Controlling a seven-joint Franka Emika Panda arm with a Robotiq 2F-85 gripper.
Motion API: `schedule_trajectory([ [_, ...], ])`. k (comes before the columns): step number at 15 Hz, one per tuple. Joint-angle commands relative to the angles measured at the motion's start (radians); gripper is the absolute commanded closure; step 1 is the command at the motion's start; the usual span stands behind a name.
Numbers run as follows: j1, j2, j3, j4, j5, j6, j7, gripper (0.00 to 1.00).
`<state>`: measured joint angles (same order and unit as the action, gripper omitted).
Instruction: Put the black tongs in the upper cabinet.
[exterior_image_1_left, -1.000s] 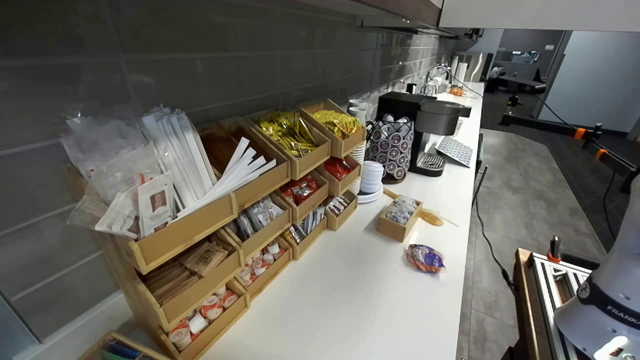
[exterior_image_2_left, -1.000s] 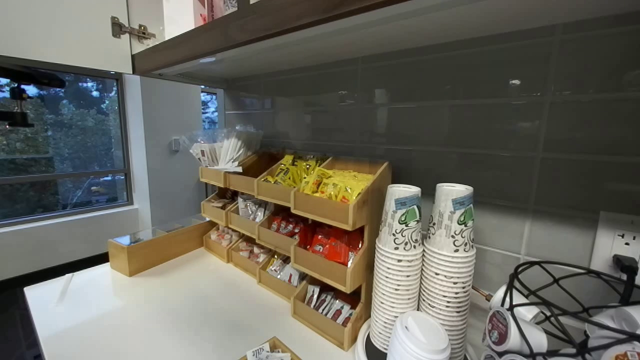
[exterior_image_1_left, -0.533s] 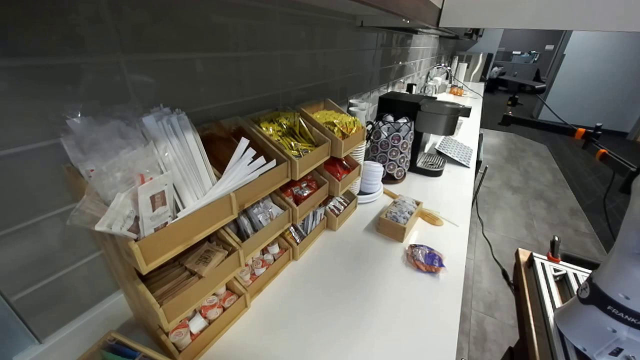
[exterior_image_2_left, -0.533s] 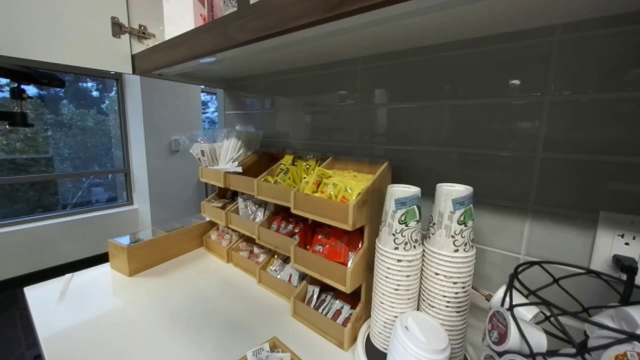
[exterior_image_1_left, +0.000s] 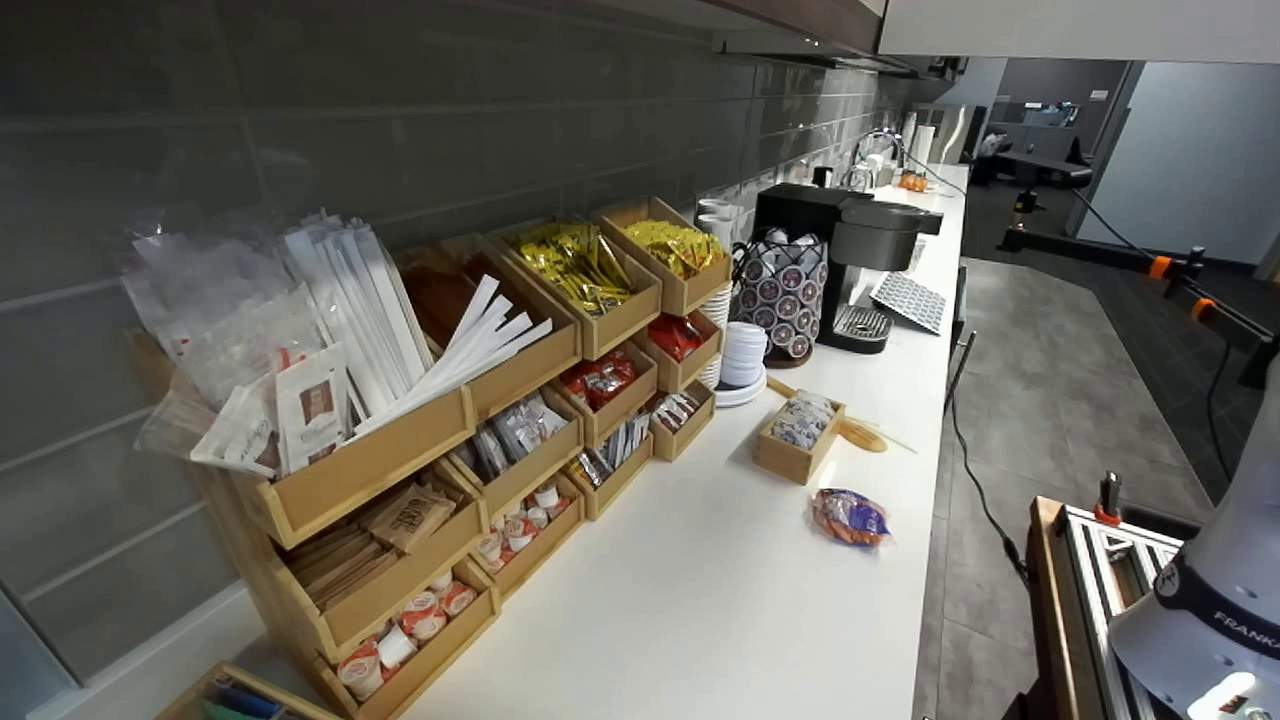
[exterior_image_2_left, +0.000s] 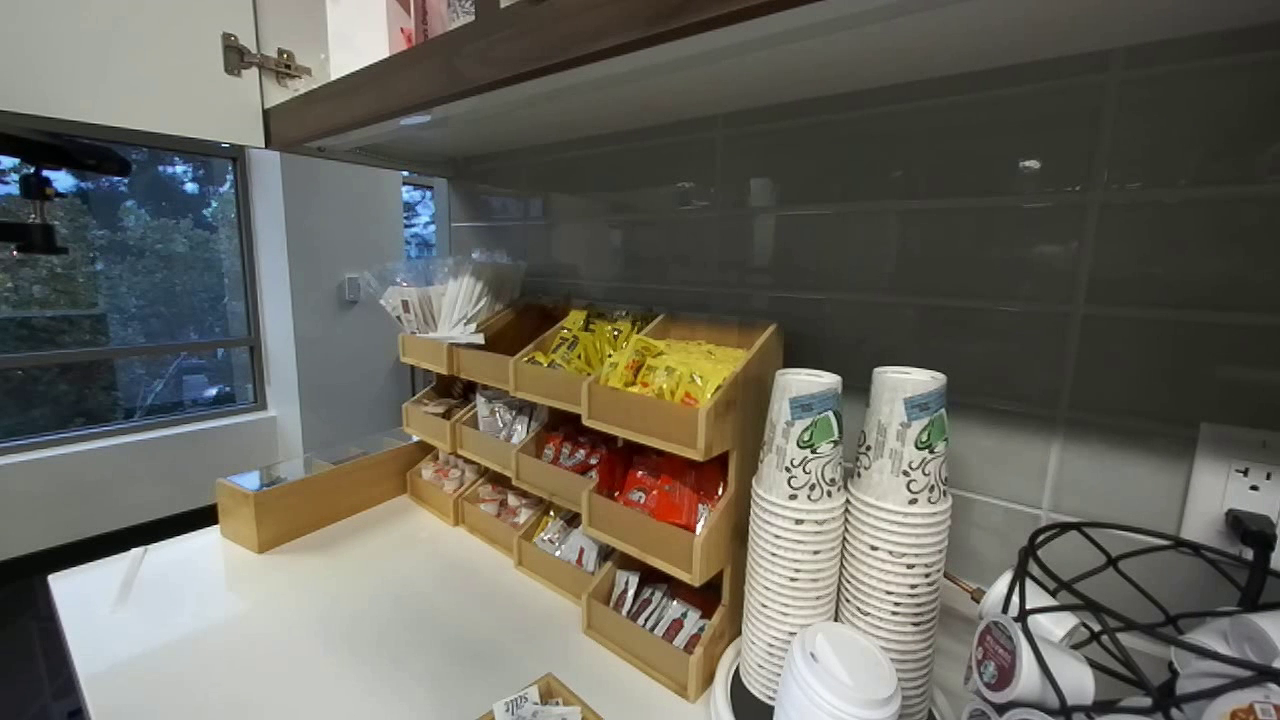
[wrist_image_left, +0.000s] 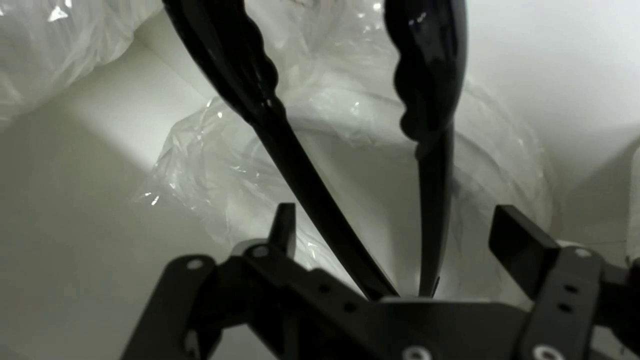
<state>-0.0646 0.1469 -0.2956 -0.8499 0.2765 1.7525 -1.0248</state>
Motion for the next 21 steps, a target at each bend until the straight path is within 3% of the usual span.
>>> schedule_trajectory([
  [1,-0.020,0.028,-0.005,0.058,0.028,-0.018,0.014,0.01],
  [17,-0.047,0.052,-0.008,0.094,0.018,0.008,0.062,0.00],
  [21,-0.045,0.040,-0.017,0.102,0.002,-0.017,0.203,0.00],
])
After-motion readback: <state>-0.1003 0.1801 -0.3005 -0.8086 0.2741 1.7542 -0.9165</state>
